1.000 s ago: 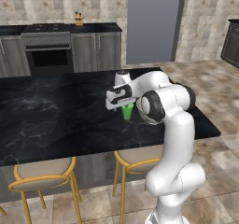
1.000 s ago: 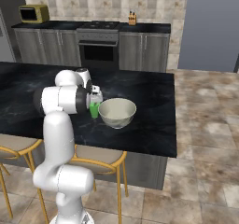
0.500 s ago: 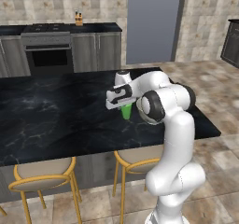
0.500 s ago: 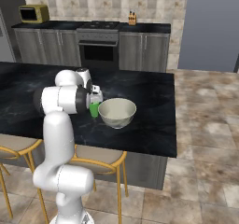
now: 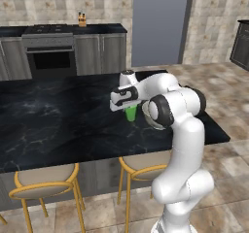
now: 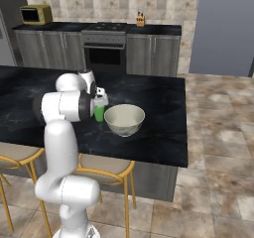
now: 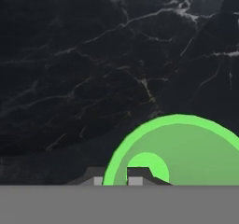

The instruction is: Place the cup inside the bowl on the dining table and move the bowl to any counter.

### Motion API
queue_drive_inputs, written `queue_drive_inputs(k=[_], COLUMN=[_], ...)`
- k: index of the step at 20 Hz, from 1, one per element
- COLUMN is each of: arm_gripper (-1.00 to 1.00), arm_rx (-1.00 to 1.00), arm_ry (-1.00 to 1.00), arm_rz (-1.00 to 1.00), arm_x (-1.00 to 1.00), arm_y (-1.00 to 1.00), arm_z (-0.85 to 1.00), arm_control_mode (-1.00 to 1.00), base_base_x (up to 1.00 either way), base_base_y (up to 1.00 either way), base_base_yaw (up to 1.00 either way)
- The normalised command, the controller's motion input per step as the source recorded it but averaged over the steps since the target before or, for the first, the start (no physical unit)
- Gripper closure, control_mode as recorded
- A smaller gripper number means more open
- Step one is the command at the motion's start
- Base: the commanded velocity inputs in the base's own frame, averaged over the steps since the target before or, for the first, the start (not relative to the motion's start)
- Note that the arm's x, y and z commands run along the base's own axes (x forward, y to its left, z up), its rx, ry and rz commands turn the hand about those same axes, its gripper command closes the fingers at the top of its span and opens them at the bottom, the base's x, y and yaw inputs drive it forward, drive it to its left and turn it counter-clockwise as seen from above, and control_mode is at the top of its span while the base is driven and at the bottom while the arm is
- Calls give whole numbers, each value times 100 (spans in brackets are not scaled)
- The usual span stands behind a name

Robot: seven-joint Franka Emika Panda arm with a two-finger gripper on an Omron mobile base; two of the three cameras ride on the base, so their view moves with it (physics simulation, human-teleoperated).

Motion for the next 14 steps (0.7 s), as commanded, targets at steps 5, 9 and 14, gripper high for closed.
queue_drive_inputs(k=[5,9,14], arm_gripper=[100,100,100], arm_rx=[0,0,0], arm_ry=[-3,-3,-3], arm_rz=[0,0,0], arm_x=[-14,-28,-27], arm_y=[0,0,0], arm_z=[41,42,43], arm_control_mode=[-100,-100,-100], base_base_x=[0,0,0], base_base_y=[0,0,0], base_base_yaw=[0,0,0])
